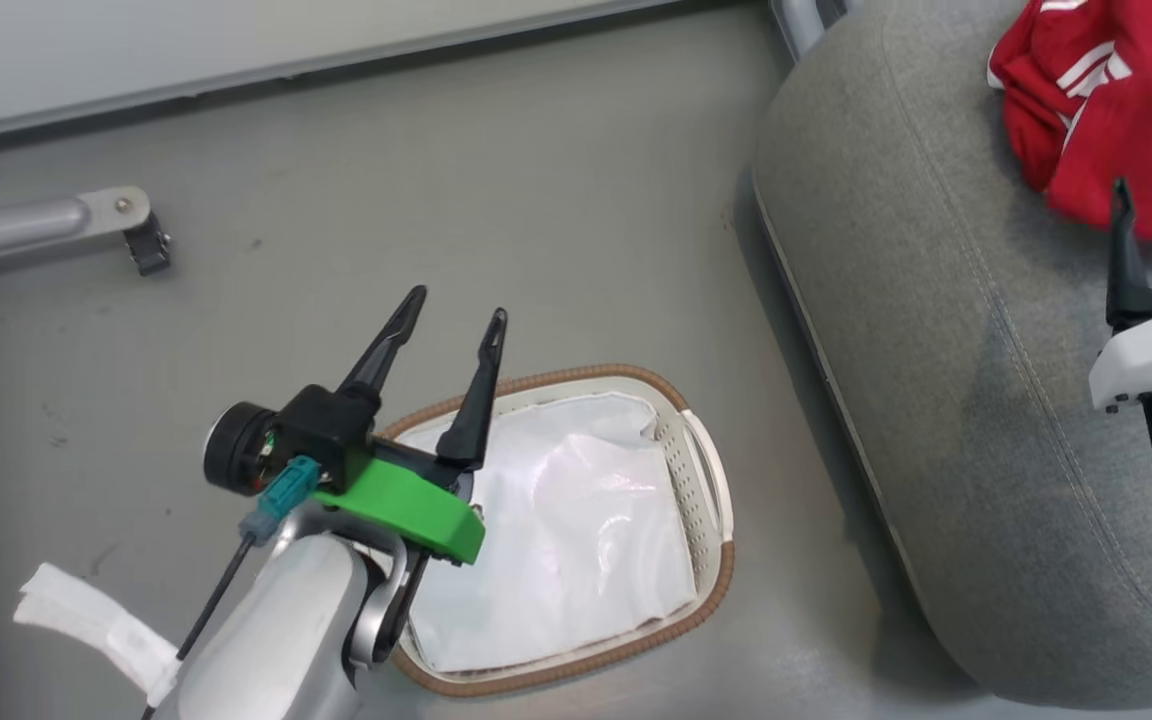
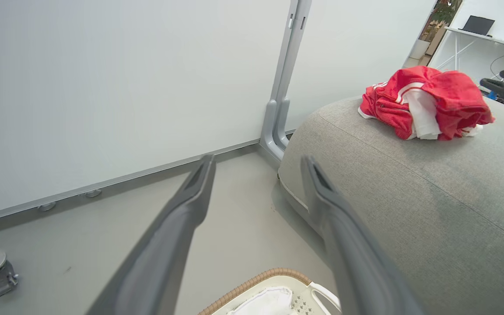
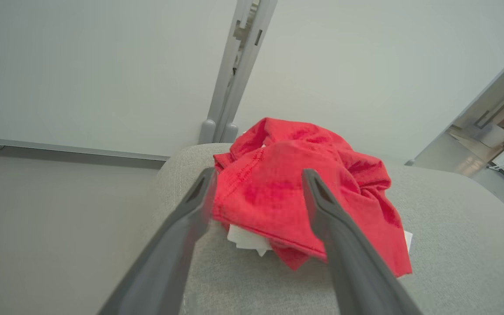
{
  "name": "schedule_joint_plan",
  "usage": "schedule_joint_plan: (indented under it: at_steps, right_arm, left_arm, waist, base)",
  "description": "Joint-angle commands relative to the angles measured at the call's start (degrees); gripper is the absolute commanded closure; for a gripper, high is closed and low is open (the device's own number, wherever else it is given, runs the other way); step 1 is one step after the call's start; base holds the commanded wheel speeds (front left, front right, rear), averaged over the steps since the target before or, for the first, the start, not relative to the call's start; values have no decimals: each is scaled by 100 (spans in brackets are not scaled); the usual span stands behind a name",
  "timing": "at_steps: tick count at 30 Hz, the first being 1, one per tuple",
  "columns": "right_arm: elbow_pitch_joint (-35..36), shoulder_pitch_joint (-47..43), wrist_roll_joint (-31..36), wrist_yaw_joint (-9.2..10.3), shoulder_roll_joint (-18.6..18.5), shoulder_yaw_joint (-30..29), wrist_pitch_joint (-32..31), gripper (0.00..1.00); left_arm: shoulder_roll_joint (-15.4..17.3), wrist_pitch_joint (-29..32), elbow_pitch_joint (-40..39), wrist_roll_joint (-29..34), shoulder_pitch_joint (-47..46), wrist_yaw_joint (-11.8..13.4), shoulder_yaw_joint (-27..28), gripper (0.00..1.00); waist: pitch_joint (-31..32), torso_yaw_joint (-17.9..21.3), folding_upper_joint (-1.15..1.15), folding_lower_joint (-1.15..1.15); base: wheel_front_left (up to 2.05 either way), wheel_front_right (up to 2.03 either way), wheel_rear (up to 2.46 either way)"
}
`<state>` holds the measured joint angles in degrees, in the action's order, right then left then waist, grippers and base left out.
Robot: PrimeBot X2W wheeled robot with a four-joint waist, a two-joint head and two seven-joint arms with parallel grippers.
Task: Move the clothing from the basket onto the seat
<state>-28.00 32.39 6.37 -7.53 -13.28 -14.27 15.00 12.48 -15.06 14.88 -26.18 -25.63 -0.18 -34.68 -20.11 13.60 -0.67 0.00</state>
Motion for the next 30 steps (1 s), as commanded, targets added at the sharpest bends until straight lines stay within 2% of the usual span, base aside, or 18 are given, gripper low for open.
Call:
schedule_joint_plan:
  at_steps: [1, 9, 22, 27, 30]
  right_arm:
    - [45, -124, -45, 8, 9, 31, 26, 0]
    - [337, -209, -184, 8, 250, 254, 26, 0]
    - [936, -456, -559, 8, 904, 1226, 26, 0]
    - [1102, -883, -830, 8, 1017, 1429, 25, 0]
    - [1200, -1237, -1292, 8, 1027, 1592, 26, 0]
  left_arm:
    - [-25, -9, -20, 13, 157, -6, 140, 0]
    - [-197, -9, -53, 127, 711, -74, 969, 0]
    - [-465, -8, -240, 448, 1622, -147, 2349, 0]
    - [-633, -8, -315, 520, 2061, -209, 2770, 0]
    - [-747, -7, -394, 566, 2305, -252, 2978, 0]
  waist:
    - [313, -195, 67, 0]
    - [697, -477, 67, 0]
    - [1200, -872, 67, 0]
    - [1326, -983, 67, 0]
    - [1407, -1076, 67, 0]
  base:
    - [0, 0, 0]
    - [0, 0, 0]
    - [0, 0, 0]
    - [0, 0, 0]
    - [0, 0, 0]
